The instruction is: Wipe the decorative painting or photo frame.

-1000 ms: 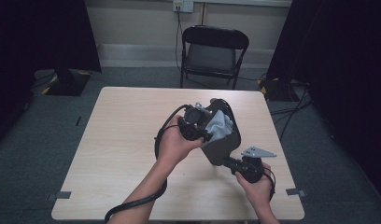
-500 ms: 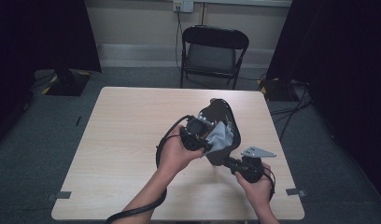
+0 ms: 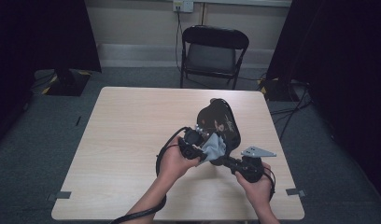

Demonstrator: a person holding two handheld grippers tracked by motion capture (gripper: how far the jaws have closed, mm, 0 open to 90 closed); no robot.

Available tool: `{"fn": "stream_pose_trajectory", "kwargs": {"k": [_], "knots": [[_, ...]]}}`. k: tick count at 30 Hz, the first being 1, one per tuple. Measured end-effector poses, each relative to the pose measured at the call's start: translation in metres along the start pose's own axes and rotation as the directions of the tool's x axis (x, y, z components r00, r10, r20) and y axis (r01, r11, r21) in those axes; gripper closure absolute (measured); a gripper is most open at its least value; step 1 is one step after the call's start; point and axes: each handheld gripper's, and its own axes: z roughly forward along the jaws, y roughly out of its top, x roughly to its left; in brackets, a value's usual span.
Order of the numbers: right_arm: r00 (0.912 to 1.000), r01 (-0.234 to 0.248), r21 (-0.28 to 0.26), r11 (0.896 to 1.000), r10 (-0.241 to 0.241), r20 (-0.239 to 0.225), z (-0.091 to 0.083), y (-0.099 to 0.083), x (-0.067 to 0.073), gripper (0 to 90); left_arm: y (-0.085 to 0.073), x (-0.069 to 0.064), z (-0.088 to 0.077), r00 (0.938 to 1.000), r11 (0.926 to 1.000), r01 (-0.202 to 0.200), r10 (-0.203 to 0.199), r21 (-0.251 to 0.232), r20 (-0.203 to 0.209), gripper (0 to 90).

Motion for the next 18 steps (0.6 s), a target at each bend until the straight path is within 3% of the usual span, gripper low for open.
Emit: {"fn": "stream_pose_trajectory", "kwargs": {"k": [12,18], "knots": [[0.9999,0.011,0.005,1.000,-0.011,0.000,0.000,0.000,0.001,78.4,-0.023,0.015,0.036,0.9979,0.9956,0.065,-0.064,0.068,-0.006,78.6],[0.9999,0.016,0.008,1.000,-0.015,-0.004,-0.002,-0.001,0.001,78.3,-0.031,0.019,0.047,0.9973,0.9924,0.073,-0.072,0.100,-0.012,78.6]]}}
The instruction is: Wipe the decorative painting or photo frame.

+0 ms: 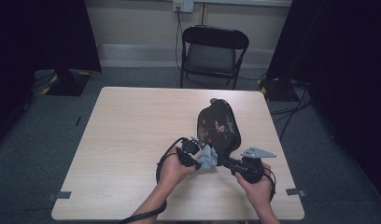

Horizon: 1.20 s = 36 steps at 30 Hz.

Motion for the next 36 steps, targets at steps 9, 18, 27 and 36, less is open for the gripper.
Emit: {"fn": "stream_pose_trajectory", "kwargs": {"k": [9,18,27,36], "knots": [[1.0000,0.000,0.004,1.000,0.000,-0.005,-0.004,-0.002,-0.001,75.6,-0.008,0.002,0.007,1.0000,0.9997,0.001,-0.001,0.023,-0.010,78.6],[1.0000,0.004,0.029,1.000,-0.004,-0.004,-0.002,-0.006,-0.001,73.6,-0.006,-0.002,-0.023,1.0000,0.9997,-0.008,0.008,-0.024,-0.004,78.5],[0.9999,-0.009,0.022,1.000,0.009,-0.004,0.000,-0.006,-0.002,78.7,0.017,-0.012,-0.067,0.9987,0.9913,-0.050,0.050,-0.122,0.001,78.5],[0.9999,-0.016,0.013,1.000,0.016,-0.004,0.004,-0.004,-0.001,79.0,0.036,-0.027,-0.100,0.9954,0.9773,-0.095,0.096,-0.189,-0.007,78.5]]}}
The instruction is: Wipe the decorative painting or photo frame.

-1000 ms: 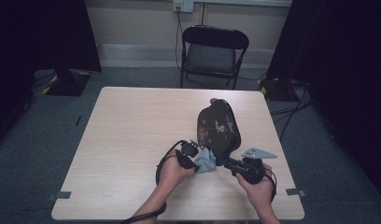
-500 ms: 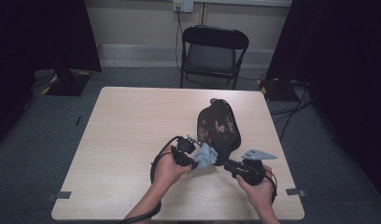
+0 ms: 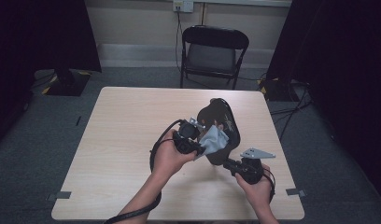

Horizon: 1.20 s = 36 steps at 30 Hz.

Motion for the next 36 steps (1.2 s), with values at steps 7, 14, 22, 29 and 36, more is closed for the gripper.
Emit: {"fn": "stream_pose_trajectory", "kwargs": {"k": [7,14,22,29,36], "knots": [[0.9999,0.010,0.006,1.000,-0.010,-0.006,0.006,0.000,0.003,76.5,0.012,-0.007,-0.014,0.9999,0.9993,-0.013,0.013,-0.035,0.004,78.5],[0.9999,0.016,0.013,1.000,-0.016,-0.006,0.002,-0.003,-0.001,73.1,0.015,-0.009,-0.014,0.9993,0.9984,-0.018,0.020,-0.054,0.030,78.5],[0.9995,0.027,0.022,0.999,-0.027,-0.020,0.002,-0.002,0.002,75.5,0.003,-0.004,0.006,0.9996,0.9999,-0.003,0.003,-0.012,0.029,78.6],[0.9992,0.038,0.011,0.999,-0.038,-0.012,-0.007,-0.001,0.003,74.3,-0.015,0.004,0.031,0.9993,0.9992,0.018,-0.020,0.036,0.033,78.5],[0.9988,0.049,0.021,0.999,-0.049,-0.004,-0.008,-0.003,0.001,73.4,-0.035,0.014,0.056,0.9981,0.9945,0.054,-0.056,0.090,0.024,78.6]]}}
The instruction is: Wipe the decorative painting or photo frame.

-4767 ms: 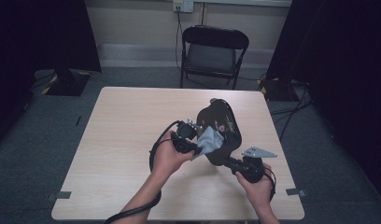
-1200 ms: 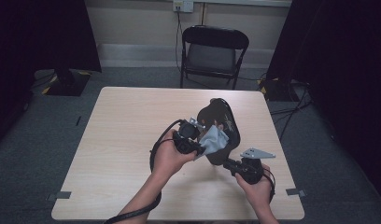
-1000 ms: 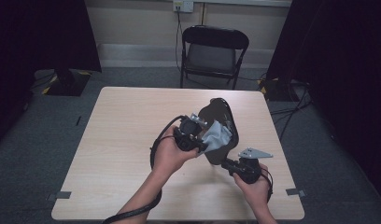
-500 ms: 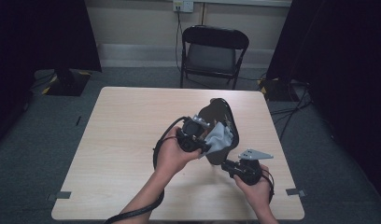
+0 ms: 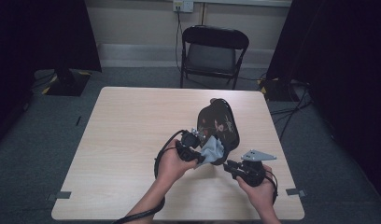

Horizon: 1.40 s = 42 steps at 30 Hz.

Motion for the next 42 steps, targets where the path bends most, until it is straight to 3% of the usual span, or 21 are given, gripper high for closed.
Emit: {"fn": "stream_pose_trajectory", "kwargs": {"k": [7,14,17,21,28,34,37,42], "knots": [[0.9999,-0.007,0.002,1.000,0.007,0.010,-0.001,-0.002,-0.004,72.4,-0.014,0.010,0.020,0.9991,0.9981,0.042,-0.042,0.045,-0.013,78.6],[0.9998,-0.014,0.003,1.000,0.014,0.017,-0.002,-0.003,-0.008,72.1,-0.028,0.015,0.034,0.9977,0.9925,0.044,-0.038,0.114,-0.057,78.7],[0.9996,-0.017,0.001,1.000,0.017,0.020,-0.003,-0.004,-0.009,72.1,-0.031,0.015,0.032,0.9978,0.9934,0.050,-0.045,0.104,-0.049,78.7],[0.9994,-0.021,0.004,1.000,0.021,0.026,-0.003,-0.005,-0.011,72.0,-0.026,0.012,0.016,0.9988,0.9970,0.041,-0.039,0.065,-0.029,78.7],[0.9991,-0.027,0.010,1.000,0.026,0.032,-0.002,-0.007,-0.012,71.2,-0.004,0.003,-0.033,0.9999,0.9995,-0.005,0.005,-0.030,-0.015,78.6],[0.9990,-0.030,0.016,0.999,0.030,0.034,-0.001,-0.008,-0.012,71.1,0.016,-0.006,-0.069,0.9994,0.9949,-0.028,0.026,-0.097,-0.023,78.6],[0.9991,-0.026,0.019,0.999,0.025,0.034,0.000,-0.009,-0.012,71.1,0.025,-0.014,-0.084,0.9976,0.9900,-0.063,0.058,-0.126,-0.038,78.6],[0.9990,-0.026,0.017,1.000,0.026,0.036,0.000,-0.008,-0.012,71.0,0.036,-0.027,-0.097,0.9963,0.9797,-0.085,0.085,-0.182,-0.009,78.6]]}}
